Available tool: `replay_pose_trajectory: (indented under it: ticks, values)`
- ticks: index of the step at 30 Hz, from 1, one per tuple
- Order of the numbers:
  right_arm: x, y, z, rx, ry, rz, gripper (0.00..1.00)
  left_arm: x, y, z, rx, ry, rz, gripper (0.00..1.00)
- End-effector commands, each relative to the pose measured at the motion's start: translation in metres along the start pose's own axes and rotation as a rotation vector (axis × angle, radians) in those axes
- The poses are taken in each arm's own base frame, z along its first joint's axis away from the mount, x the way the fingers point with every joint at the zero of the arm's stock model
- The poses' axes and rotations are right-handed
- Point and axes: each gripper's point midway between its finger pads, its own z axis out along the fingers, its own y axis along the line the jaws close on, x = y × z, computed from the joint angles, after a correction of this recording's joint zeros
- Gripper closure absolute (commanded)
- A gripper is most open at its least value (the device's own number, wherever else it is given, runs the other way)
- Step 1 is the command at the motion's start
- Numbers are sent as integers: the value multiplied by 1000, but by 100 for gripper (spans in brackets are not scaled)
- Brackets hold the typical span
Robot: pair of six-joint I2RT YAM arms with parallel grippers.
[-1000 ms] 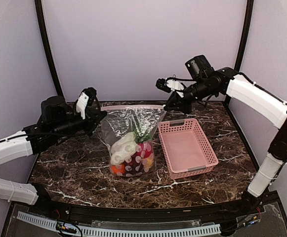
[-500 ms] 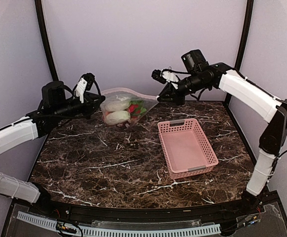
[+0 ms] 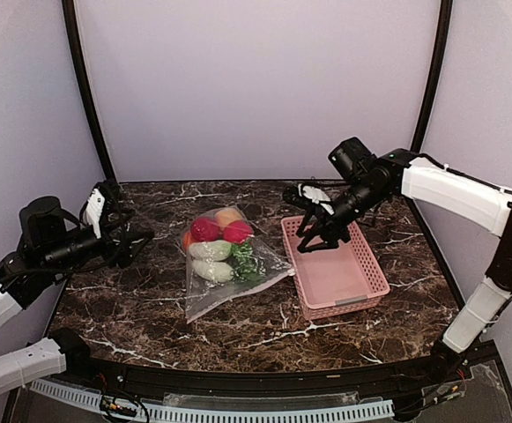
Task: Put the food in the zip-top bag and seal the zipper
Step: Place the zipper food storage bag at the center of the board, then reset both arms
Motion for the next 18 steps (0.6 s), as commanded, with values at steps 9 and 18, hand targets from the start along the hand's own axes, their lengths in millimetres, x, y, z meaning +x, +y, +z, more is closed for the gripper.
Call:
replay_pose_trajectory:
  ticks: [9, 18]
  values:
    - [-1, -88, -150, 432, -253, 293, 6, -32, 79, 2, -412, 10, -40, 12]
    - [78, -144, -296, 1004, -459, 634, 1, -50, 113, 46, -507, 120, -83, 1]
